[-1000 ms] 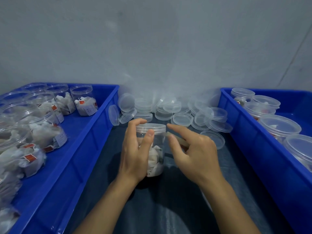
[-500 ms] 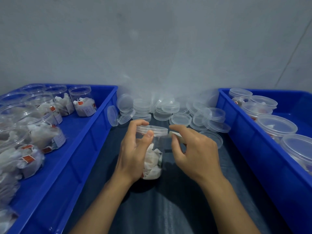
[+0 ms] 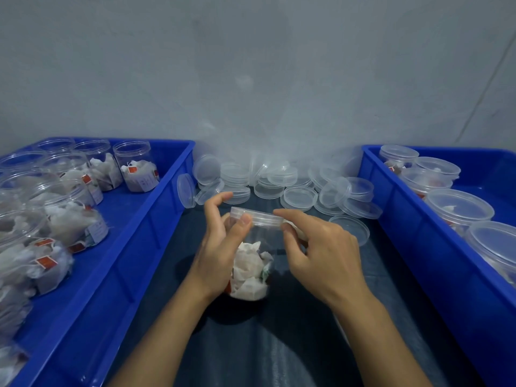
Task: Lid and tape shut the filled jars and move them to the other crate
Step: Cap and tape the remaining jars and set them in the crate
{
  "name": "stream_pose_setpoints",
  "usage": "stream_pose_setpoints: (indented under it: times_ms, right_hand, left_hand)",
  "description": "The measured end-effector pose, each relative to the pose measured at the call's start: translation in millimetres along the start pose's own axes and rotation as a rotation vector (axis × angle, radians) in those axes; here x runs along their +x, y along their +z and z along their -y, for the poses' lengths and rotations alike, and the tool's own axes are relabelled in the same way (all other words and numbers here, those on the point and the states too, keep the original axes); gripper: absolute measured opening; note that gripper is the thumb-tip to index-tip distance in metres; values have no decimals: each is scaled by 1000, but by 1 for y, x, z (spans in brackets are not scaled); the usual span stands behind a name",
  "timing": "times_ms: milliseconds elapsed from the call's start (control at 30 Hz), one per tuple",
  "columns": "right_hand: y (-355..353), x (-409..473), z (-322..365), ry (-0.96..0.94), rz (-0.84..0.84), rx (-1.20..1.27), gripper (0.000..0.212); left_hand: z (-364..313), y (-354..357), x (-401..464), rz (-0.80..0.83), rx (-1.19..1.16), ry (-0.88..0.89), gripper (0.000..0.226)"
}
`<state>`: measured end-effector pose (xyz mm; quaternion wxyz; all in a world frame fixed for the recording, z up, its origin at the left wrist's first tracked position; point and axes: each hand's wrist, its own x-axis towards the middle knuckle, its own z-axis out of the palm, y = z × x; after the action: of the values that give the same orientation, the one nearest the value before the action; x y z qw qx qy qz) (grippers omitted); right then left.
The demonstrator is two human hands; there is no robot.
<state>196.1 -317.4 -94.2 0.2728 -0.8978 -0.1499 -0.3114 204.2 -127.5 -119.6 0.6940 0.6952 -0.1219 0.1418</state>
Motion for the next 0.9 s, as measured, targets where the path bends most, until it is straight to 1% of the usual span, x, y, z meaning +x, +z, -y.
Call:
stream_pose_setpoints:
  times_ms: [67, 200, 267, 367, 433, 467, 600, 633, 700, 800, 900]
  right_hand:
    - [2, 0, 2, 1, -14, 23, 34]
    - [3, 0, 5, 1, -34, 40, 33]
    - [2, 0, 6, -1, -46, 35, 33]
    - [2, 0, 9, 10, -47, 22, 35]
    - [1, 0, 11, 24, -28, 12, 36]
    - [0, 0, 12, 28, -15, 4, 38]
    - [-1, -2, 16, 59, 31, 1, 48]
    - [-1, -2, 17, 78, 34, 27, 51]
    - [-3, -3, 18, 98, 36, 75, 56]
    - [-6, -3, 20, 91, 43, 79, 58]
    - [-8, -1, 18, 94, 84, 32, 51]
  left_hand:
    - [2, 1, 0, -43, 108, 30, 48]
    - [-1, 1, 0, -222, 366, 95, 41]
    - [-4, 2, -1, -317, 451, 124, 39]
    - [-9, 9, -7, -384, 537, 148, 31]
    - [-12, 15, -11, -402, 540, 126, 25]
    - [-13, 18, -13, -398, 535, 106, 27]
    - [-14, 31, -17, -337, 576, 40, 52]
    - [-14, 33, -17, -335, 598, 34, 55]
    - [-15, 32, -16, -347, 597, 18, 51]
    - [-14, 28, -12, -360, 512, -9, 41]
    - [-14, 23, -9, -375, 433, -23, 37]
